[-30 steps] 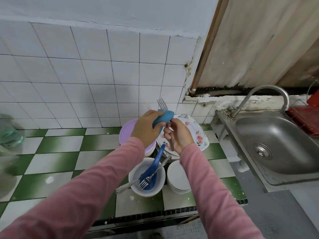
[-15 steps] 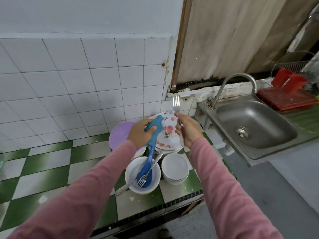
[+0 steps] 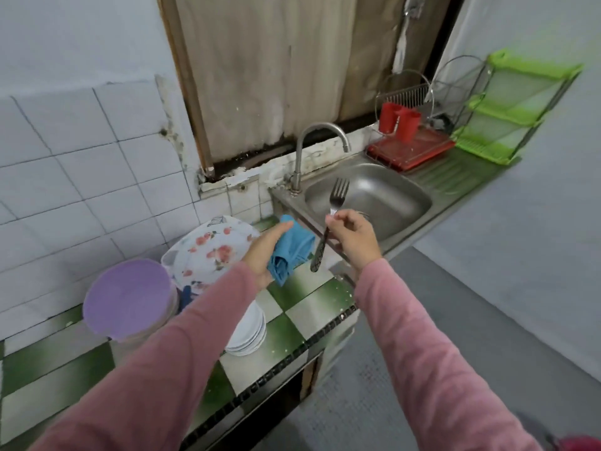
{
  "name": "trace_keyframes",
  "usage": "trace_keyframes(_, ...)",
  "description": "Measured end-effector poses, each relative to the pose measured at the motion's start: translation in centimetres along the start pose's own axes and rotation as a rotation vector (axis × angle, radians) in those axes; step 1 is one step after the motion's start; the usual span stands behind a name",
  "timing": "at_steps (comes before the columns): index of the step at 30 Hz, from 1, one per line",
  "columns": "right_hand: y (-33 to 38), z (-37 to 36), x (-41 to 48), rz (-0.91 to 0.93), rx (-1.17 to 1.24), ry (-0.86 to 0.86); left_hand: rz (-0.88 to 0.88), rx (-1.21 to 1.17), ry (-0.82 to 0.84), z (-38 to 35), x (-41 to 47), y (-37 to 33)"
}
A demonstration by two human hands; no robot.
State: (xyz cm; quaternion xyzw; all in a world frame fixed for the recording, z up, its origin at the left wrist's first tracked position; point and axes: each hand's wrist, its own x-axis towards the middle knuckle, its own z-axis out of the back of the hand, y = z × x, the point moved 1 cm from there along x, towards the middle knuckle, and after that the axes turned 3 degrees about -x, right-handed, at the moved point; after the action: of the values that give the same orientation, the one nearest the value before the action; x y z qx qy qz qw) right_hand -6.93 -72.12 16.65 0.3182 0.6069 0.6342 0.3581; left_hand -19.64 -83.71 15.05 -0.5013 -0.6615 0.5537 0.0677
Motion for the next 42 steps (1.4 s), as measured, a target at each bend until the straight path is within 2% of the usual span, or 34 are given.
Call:
trace_keyframes(7,0.0,15.9,3.3,0.031,0.007,-0.142,0.026,0.183,0.000,-15.3,5.3,4.0)
trace_keyframes(12,0.0,26.1,6.5,0.049,-0.060,-0.213,0.086,0.093,0.030,-26.0,8.5,6.4)
trace_keyframes(17,-0.2,31.9,10.5,0.030,-0.084,-0.226,0.083,0.026,0.000,-31.9,11.9,7.8)
trace_keyframes(25,-1.0,33.3,18.6,0.047,-0.081,-0.176,0.014,-0.042,-0.167,-34.0,19.8,6.7)
trace_keyframes(32,1.7,31.3,30.2,0.100,-0.097,-0.145,-0.071,-0.139,-0.233,-36.2,28.5,0.5)
trace_keyframes(38,6.6,30.2,39.5,0.288,-0.054,-0.231,-0.264,-0.154,-0.281,-37.6,34.1,-5.7)
trace_keyframes(42,7.2,29.2,43.9,0.338,-0.005,-0.283,-0.262,-0.147,-0.287,-37.4,36.5,-7.5)
